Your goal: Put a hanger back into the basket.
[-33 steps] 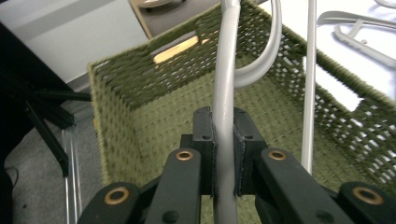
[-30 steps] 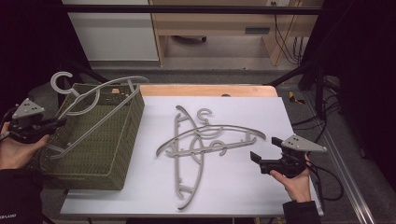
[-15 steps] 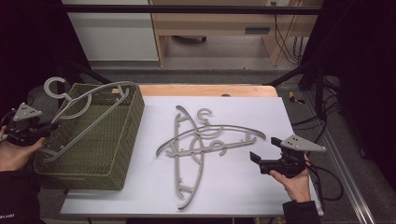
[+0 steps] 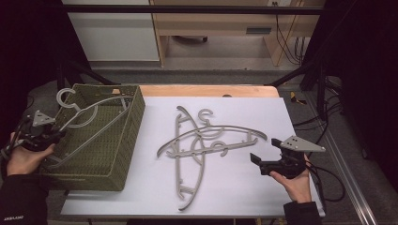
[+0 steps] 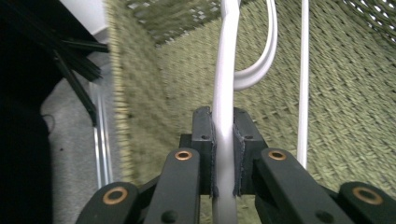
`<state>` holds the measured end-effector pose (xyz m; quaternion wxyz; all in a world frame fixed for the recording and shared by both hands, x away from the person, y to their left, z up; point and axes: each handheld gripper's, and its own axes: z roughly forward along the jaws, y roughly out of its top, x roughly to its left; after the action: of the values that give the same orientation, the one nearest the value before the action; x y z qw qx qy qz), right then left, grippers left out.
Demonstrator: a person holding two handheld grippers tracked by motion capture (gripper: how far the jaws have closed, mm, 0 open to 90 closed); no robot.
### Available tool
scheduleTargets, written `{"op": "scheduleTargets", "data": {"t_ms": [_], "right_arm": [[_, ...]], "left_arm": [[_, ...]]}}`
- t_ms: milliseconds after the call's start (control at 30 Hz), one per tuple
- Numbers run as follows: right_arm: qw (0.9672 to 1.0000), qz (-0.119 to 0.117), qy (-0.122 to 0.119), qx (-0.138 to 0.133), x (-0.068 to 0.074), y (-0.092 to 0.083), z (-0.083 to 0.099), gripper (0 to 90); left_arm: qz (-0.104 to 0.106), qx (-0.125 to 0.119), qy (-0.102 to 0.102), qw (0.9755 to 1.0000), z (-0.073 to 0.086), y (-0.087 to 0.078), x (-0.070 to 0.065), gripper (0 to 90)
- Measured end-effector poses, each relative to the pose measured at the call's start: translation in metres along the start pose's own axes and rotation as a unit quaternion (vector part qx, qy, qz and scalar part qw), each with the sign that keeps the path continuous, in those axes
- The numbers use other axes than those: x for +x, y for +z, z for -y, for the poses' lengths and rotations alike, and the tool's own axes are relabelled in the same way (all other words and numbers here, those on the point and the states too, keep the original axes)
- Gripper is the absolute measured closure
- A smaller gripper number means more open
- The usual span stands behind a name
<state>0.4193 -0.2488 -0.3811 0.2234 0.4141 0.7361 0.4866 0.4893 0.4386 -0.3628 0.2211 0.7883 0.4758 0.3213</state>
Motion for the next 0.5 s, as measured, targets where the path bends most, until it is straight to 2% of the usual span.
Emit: {"op": "scheduleTargets", "data": {"t_ms": [67,267,367,500], "right_arm": [[1.0000,0.000,-0.001,0.000,0.000,0.000,0.000,2.9],[1.0000,0.000,-0.001,0.001,0.000,0.000,0.000,3.1],[1.0000,-0.001,0.000,0.001,0.000,0.000,0.000,3.2],[1.0000,-0.002,0.000,-0.001,0.000,-0.001,0.000,3.2]], "left_arm": [[0.003,0.008,0.000,1.0000,0.000,0.006,-0.004,81.9],[0.016,0.039,-0.018,0.9990,0.003,0.019,-0.007,81.3],[0.018,0.038,-0.033,0.9986,0.003,0.018,-0.006,80.1],[0.011,0.043,-0.028,0.9986,0.003,0.016,-0.007,74.6]]}}
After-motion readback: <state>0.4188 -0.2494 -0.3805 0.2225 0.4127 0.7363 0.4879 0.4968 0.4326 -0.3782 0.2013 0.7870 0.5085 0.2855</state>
